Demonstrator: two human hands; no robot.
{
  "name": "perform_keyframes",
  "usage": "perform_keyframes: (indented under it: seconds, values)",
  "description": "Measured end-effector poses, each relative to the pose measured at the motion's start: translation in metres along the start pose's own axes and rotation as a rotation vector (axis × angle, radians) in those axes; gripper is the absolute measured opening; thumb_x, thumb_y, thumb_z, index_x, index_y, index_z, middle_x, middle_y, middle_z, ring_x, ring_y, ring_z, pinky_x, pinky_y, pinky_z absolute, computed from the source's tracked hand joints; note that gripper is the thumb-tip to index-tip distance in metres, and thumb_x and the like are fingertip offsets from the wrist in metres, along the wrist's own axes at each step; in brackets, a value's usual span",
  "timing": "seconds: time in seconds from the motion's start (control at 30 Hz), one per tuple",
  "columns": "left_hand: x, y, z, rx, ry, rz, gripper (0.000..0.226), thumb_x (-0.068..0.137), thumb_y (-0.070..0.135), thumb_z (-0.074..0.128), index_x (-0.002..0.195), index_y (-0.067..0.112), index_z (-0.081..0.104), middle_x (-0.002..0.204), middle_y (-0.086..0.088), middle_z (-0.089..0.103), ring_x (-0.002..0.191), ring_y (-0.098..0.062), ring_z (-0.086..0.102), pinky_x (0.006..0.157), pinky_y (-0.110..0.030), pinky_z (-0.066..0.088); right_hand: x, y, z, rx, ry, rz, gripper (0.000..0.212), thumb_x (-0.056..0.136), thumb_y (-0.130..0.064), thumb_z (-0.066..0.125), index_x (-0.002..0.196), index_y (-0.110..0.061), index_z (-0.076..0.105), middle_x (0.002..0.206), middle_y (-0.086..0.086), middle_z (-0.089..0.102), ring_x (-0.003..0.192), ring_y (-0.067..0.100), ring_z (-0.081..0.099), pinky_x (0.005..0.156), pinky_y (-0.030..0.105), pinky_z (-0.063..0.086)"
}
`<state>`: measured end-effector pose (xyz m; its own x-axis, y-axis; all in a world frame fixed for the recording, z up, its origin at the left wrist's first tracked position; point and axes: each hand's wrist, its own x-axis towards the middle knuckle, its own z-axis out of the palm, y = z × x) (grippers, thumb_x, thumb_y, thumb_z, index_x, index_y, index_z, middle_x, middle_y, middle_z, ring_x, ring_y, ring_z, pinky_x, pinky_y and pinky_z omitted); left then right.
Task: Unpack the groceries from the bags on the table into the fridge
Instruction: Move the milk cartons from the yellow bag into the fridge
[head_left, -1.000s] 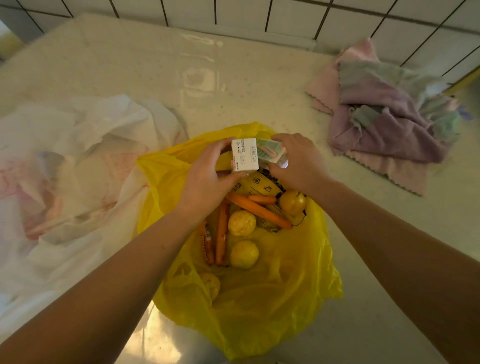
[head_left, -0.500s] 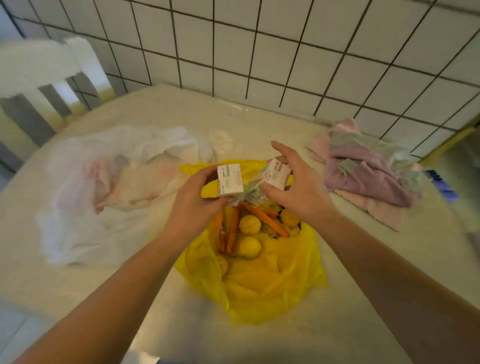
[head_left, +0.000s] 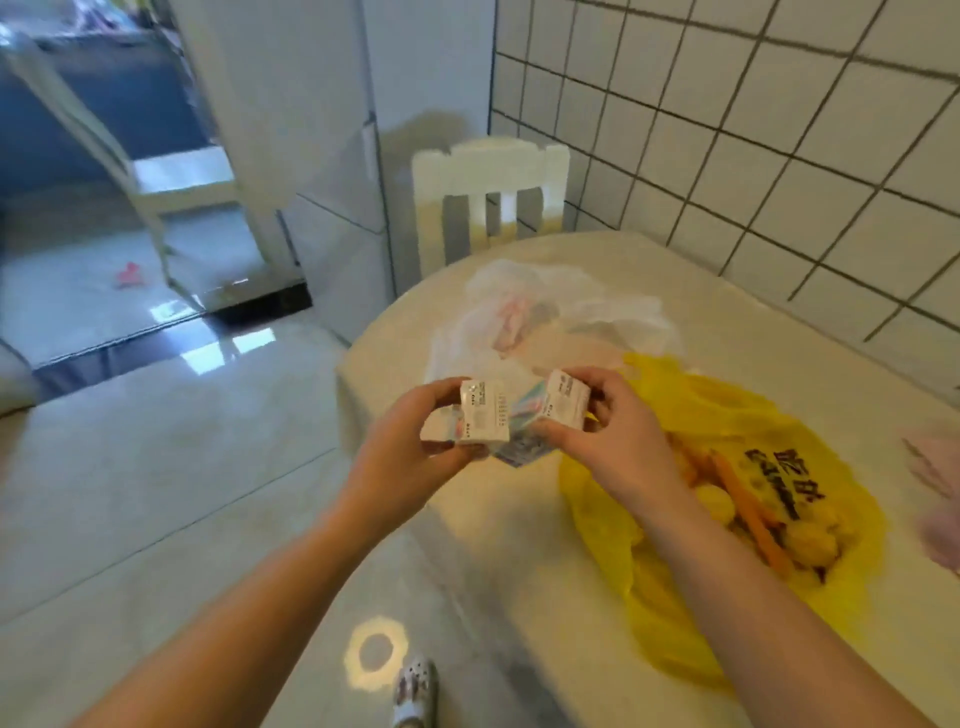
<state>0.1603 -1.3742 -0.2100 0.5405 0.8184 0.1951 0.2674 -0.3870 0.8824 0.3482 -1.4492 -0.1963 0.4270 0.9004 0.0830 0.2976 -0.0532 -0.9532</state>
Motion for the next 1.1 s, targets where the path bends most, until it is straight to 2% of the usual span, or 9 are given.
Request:
perform_keyframes:
  seconds: [0.1,0.2,0.37,0.43,0.57,0.77,0.9,1.0,1.1]
  values:
    - [-0.014,-0.017,-0.046,0.028,0.11,-0.051,0.052,0.076,0.022,0.075,0.117,0.037,0.047,0.104,0.031,0.047,0.099,0.028,0.042,0.065,-0.001,0.044,0.013,-0.015,0.053,-0.024,-0.138,-0.037,0.051,0.068,-0.009,0.081,0.097,-0.035,0.048,0.098,-0.014,0.06,0.088,-0.007,0.06,0.071,0.012,0.049]
    - [-0.021,-0.037,-0.093,0.028,0.211,-0.093,0.049,0.077,0.023,0.073,0.114,0.042,0.045,0.104,0.035,0.045,0.097,0.022,0.046,0.067,-0.002,0.046,0.031,-0.034,0.108,-0.059,-0.266,-0.081,0.048,0.073,-0.017,0.078,0.105,-0.032,0.046,0.101,-0.011,0.058,0.093,0.001,0.057,0.07,0.012,0.048]
    - [-0.015,-0.083,-0.19,0.077,0.294,-0.117,0.055,0.077,0.02,0.073,0.107,0.052,0.041,0.106,0.033,0.047,0.1,0.018,0.047,0.07,-0.004,0.048,0.07,-0.065,0.215,-0.072,-0.411,-0.162,0.041,0.076,-0.021,0.075,0.106,-0.034,0.048,0.107,-0.006,0.058,0.101,0.01,0.057,0.069,0.015,0.051]
    - [-0.007,-0.104,-0.237,0.106,0.301,-0.137,0.054,0.078,0.02,0.073,0.111,0.049,0.042,0.108,0.031,0.048,0.1,0.021,0.046,0.072,-0.006,0.049,0.089,-0.08,0.261,-0.073,-0.43,-0.189,0.044,0.075,-0.022,0.076,0.107,-0.033,0.049,0.108,-0.008,0.058,0.105,0.009,0.057,0.074,0.016,0.053]
    - [0.017,-0.145,-0.327,0.14,0.297,-0.151,0.056,0.079,0.018,0.072,0.113,0.048,0.04,0.104,0.038,0.041,0.097,0.031,0.04,0.066,-0.001,0.044,0.134,-0.108,0.346,-0.097,-0.463,-0.222,0.047,0.071,-0.024,0.079,0.105,-0.035,0.049,0.108,-0.012,0.059,0.106,0.008,0.057,0.087,0.023,0.052]
    - [0.077,-0.201,-0.422,0.148,0.336,-0.171,0.056,0.077,0.02,0.074,0.112,0.049,0.041,0.104,0.037,0.044,0.093,0.03,0.042,0.071,-0.005,0.047,0.212,-0.138,0.443,-0.118,-0.473,-0.254,0.046,0.072,-0.027,0.077,0.108,-0.03,0.049,0.107,-0.017,0.057,0.105,0.003,0.056,0.089,0.023,0.052]
    - [0.135,-0.235,-0.47,0.156,0.348,-0.18,0.057,0.077,0.02,0.074,0.116,0.047,0.042,0.106,0.035,0.046,0.096,0.023,0.044,0.081,-0.015,0.048,0.277,-0.154,0.5,-0.07,-0.475,-0.282,0.045,0.074,-0.028,0.075,0.111,-0.03,0.049,0.11,-0.016,0.056,0.107,0.004,0.055,0.089,0.023,0.05]
    - [0.19,-0.263,-0.513,0.192,0.336,-0.18,0.057,0.078,0.021,0.073,0.121,0.042,0.043,0.113,0.027,0.05,0.099,0.017,0.046,0.086,-0.019,0.048,0.339,-0.165,0.544,-0.022,-0.473,-0.295,0.041,0.077,-0.027,0.073,0.109,-0.032,0.047,0.106,-0.019,0.056,0.102,0.002,0.056,0.086,0.025,0.052]
    - [0.252,-0.287,-0.558,0.221,0.352,-0.18,0.056,0.079,0.018,0.073,0.125,0.036,0.046,0.119,0.018,0.055,0.11,0.004,0.051,0.092,-0.022,0.047,0.412,-0.179,0.584,-0.001,-0.485,-0.336,0.041,0.078,-0.025,0.073,0.109,-0.031,0.046,0.103,-0.02,0.054,0.098,-0.001,0.055,0.081,0.022,0.053]
